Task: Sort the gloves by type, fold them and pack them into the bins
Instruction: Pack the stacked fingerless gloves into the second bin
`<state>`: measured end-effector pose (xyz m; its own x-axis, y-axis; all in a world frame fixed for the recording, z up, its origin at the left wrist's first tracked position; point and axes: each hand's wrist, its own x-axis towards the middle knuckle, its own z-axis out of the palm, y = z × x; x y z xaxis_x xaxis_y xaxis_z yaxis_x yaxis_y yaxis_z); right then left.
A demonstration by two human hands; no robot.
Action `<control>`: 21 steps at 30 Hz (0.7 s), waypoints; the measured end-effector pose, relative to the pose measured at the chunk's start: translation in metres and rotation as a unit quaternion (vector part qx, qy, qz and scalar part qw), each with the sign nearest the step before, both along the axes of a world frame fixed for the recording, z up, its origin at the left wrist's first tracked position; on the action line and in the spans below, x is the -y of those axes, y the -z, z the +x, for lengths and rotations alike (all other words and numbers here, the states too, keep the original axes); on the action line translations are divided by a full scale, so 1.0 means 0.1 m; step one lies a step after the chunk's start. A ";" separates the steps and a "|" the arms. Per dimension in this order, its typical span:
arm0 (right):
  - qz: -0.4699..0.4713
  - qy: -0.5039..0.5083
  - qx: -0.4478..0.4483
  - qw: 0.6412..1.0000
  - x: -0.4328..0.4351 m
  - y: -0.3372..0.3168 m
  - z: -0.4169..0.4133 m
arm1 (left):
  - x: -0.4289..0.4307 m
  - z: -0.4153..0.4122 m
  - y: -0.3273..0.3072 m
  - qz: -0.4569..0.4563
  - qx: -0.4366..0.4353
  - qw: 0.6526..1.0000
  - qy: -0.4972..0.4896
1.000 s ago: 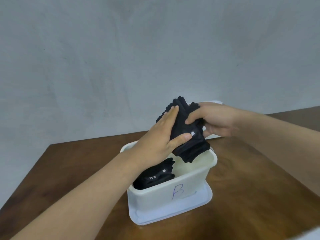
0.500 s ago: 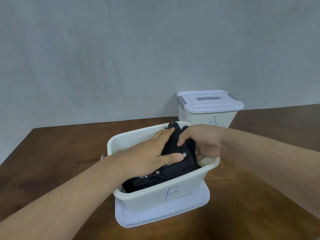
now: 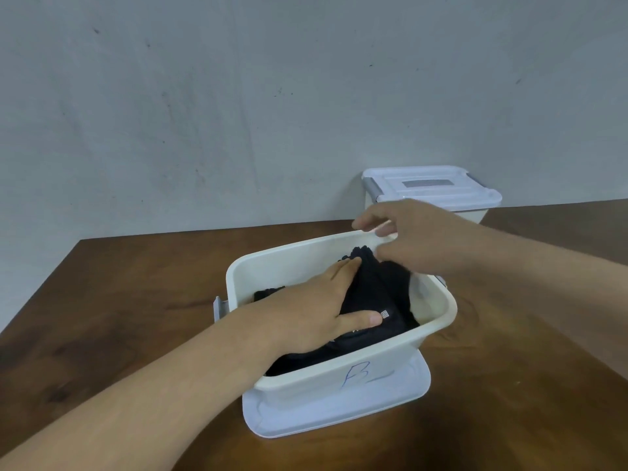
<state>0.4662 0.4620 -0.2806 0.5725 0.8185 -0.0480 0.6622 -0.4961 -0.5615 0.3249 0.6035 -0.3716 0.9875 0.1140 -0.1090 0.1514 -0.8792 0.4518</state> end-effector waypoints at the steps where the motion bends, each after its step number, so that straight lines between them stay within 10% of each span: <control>1: 0.006 -0.026 0.020 0.999 0.00 -0.07 -0.01 | -0.01 0.00 0.00 -0.006 0.002 1.000 0.002; 21: -0.390 -0.227 0.060 0.890 -0.39 0.38 0.22 | -0.14 -0.12 -0.12 0.076 -0.033 0.995 -0.059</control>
